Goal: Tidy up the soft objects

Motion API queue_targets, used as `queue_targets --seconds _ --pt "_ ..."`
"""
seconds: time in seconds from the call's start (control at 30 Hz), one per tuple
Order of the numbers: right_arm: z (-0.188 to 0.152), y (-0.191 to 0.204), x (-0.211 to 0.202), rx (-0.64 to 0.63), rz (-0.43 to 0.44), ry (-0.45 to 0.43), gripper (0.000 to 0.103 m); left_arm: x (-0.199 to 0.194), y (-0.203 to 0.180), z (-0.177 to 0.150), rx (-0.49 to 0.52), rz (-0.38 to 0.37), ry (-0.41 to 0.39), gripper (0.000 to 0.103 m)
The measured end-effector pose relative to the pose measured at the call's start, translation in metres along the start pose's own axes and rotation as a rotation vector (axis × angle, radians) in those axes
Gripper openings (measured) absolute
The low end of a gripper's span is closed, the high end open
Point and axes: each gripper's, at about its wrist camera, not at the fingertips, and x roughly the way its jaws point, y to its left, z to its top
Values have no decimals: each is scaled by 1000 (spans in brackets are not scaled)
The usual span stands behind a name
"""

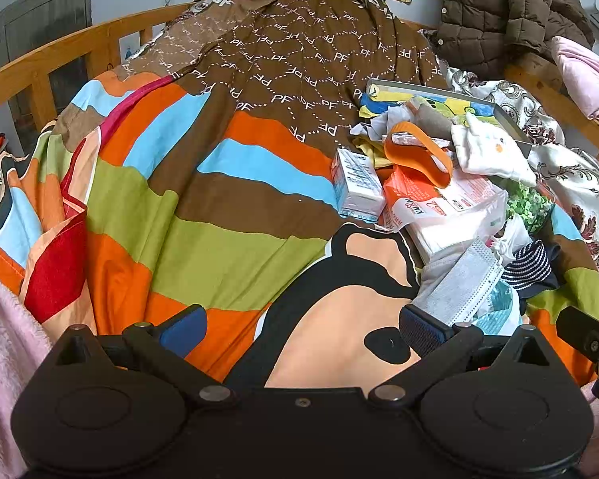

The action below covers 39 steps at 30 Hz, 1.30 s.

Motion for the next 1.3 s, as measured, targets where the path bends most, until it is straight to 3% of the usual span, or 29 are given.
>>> queue_targets --seconds 1.0,1.3 --pt "-1 -2 0 5 2 1 103 -4 1 1 -6 -3 -4 102" --pt "7 -15 -5 93 69 -5 103 -7 -8 4 33 -15 -42 102"
